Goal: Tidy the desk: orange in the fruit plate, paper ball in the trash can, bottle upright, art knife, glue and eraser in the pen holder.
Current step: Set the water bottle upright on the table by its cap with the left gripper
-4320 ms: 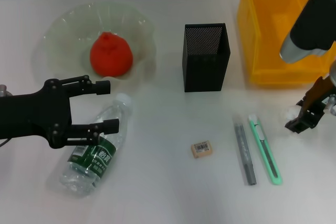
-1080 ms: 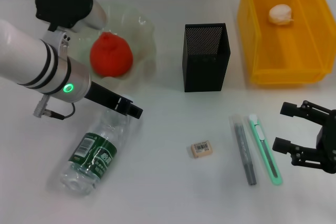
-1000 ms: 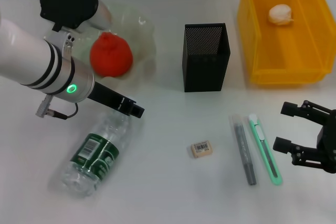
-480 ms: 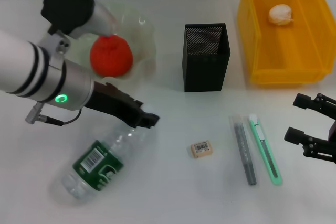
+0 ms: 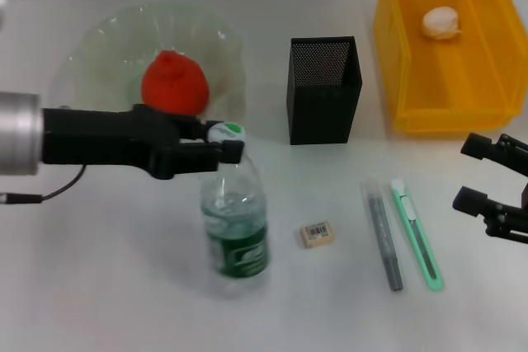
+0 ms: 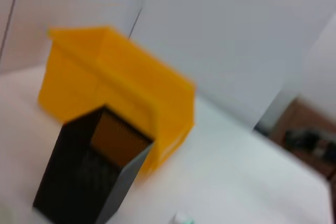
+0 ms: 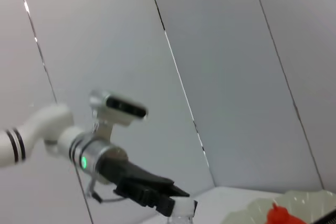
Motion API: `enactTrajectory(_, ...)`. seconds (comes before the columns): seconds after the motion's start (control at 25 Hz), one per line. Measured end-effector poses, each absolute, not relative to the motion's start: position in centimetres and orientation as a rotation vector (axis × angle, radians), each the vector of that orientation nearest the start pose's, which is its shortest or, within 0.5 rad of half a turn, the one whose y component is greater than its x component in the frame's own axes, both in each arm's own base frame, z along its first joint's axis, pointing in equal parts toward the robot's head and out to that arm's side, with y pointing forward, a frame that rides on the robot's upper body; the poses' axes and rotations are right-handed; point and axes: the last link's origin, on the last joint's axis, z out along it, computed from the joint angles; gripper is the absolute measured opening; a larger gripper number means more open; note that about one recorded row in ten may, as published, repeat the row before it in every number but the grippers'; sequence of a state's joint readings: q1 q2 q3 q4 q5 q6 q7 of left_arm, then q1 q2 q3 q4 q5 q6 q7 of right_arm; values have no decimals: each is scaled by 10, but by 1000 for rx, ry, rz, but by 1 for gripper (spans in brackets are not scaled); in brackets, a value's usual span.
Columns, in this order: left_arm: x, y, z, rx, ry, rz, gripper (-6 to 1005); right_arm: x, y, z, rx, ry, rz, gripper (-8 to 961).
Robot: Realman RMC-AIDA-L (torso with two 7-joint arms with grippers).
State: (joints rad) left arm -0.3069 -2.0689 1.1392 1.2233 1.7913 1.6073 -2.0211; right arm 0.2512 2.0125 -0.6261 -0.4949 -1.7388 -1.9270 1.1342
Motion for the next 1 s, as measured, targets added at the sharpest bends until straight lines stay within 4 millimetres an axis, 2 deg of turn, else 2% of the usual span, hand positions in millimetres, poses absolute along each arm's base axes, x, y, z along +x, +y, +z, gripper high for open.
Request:
enactTrajectory(0.28, -232, 289, 34, -2804, -817, -835, 444, 302, 226, 40, -2503, 604, 1282, 851)
enactTrajectory(0.32, -244, 281, 33, -2769, -750, -941, 445, 302, 226, 40, -2496, 607, 1289, 851)
enactTrajectory(0.36, -246, 280, 33, -2760, -738, -962, 445, 301, 225, 40, -2489, 610, 1297, 851)
enactTrajectory(0.4, -254, 272, 30, -2707, -662, -1076, 445, 300, 226, 39, -2478, 615, 1309, 851)
enactTrajectory(0.52, -262, 266, 28, -2642, -592, -1162, 445, 299, 227, 37, -2473, 614, 1316, 851)
enactTrajectory(0.6, -273, 257, 23, -2541, -485, -1223, 444, 296, 230, 34, -2470, 617, 1330, 852)
enactTrajectory(0.88, -290, 243, 12, -2359, -303, -1212, 436, 291, 234, 27, -2420, 617, 1371, 851)
enactTrajectory(1.0, -297, 237, 1, -2235, -169, -1148, 433, 289, 234, 22, -2400, 604, 1382, 851)
